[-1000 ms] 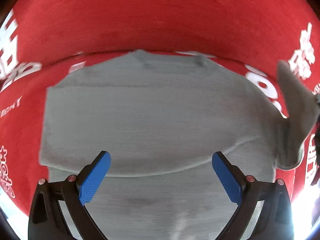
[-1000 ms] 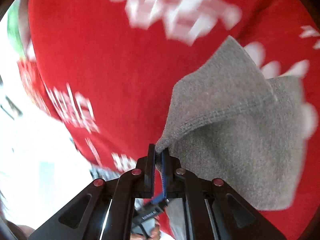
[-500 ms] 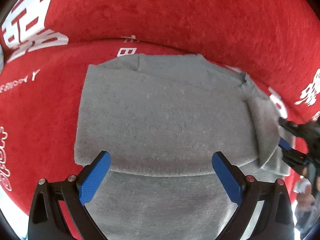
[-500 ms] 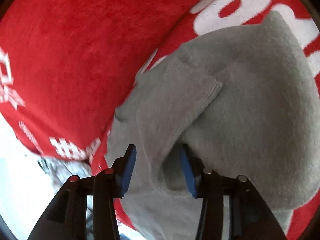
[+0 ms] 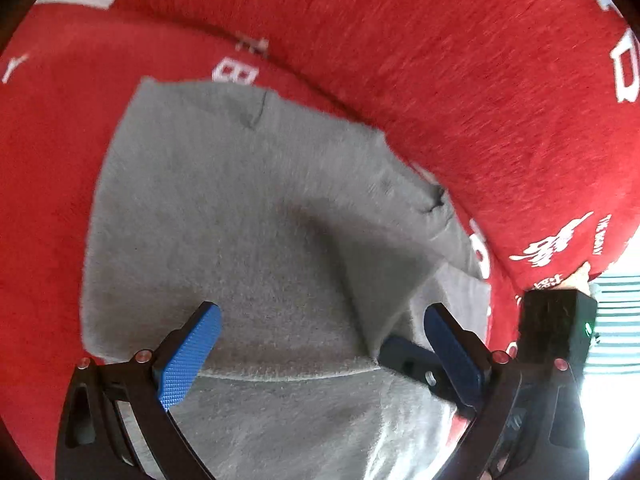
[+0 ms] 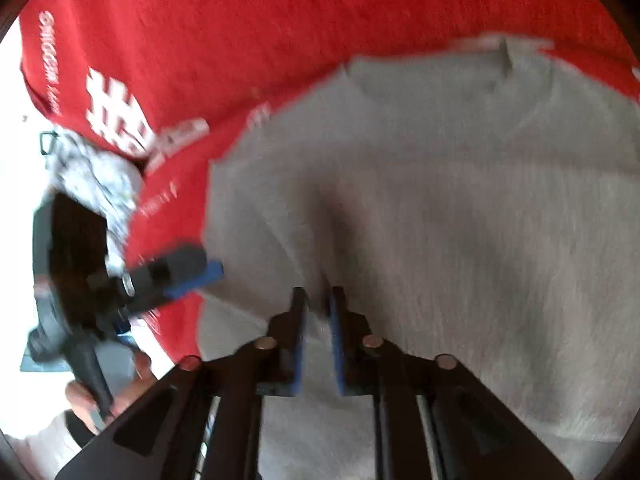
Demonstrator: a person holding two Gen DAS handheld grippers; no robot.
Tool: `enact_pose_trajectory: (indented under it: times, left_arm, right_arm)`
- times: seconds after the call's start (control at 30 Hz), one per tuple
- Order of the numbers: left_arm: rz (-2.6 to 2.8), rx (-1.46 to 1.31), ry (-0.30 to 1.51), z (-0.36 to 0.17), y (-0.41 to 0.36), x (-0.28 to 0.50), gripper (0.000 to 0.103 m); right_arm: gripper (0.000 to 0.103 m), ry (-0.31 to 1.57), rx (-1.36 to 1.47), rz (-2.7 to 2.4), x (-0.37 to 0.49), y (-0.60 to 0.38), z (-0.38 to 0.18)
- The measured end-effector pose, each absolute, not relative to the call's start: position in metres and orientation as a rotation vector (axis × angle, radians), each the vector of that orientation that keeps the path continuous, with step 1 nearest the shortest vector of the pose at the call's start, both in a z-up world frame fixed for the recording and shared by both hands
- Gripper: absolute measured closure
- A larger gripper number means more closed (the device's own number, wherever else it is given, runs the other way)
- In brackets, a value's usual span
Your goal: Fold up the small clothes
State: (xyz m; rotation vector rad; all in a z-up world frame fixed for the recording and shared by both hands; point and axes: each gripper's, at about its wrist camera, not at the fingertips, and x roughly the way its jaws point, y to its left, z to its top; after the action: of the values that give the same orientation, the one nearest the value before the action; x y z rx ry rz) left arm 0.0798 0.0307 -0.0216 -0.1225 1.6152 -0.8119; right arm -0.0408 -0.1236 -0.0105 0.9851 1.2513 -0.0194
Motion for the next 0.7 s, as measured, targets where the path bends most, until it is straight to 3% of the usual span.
enact_pose_trajectory:
  times: [0.1,0.33,0.37,0.4,0.43,0.47,0.53,0.6,0.7]
  left_arm:
    - [-0.824,-0.096,1.613,-0.022,0.021,0.073,0.001]
    - [-0.794,-0.035,1.633,-0.024,-0.002,0.069,0.004]
    - [-0.779,-0.024,1.628,-0.024,-0.004,0.069,0.011]
    - [-0.765,-0.010,1.624,-0.024,-0.009,0.069,0.034]
    - [-0.754,0.006,1.628,-0.026,-0.013,0.071,0.068]
    - [-0.747,0.011,1.645,-0.029,-0.013,0.074,0.084]
    - [-0.751,-0.032,1.663,-0.030,-0.011,0.080,0.088]
    - [-0.772,-0.037,1.614,-0.017,-0.007,0.083,0.088]
    - [-0.811,-0.030,1.553,0.003,0.004,0.081,0.088]
  right_arm:
    - [0.054,1.199,1.068,-0.079,-0.074,-0.135,-0.001]
    - [0.053,1.061,1.410,-0.381,-0.202,-0.191,-0.009]
    - [0.053,1.027,1.463,-0.427,-0.222,-0.198,-0.013]
    - [0.053,0.986,1.516,-0.482,-0.239,-0.204,-0.016]
    - [0.053,0.951,1.549,-0.513,-0.250,-0.208,-0.018]
    - [0.053,0.902,1.589,-0.535,-0.261,-0.214,-0.021]
    - [0.054,0.837,1.633,-0.569,-0.268,-0.221,-0.025]
    - [0.097,0.826,1.583,-0.593,-0.262,-0.231,-0.020]
    - [0.097,0.835,1.391,-0.541,-0.241,-0.248,0.007]
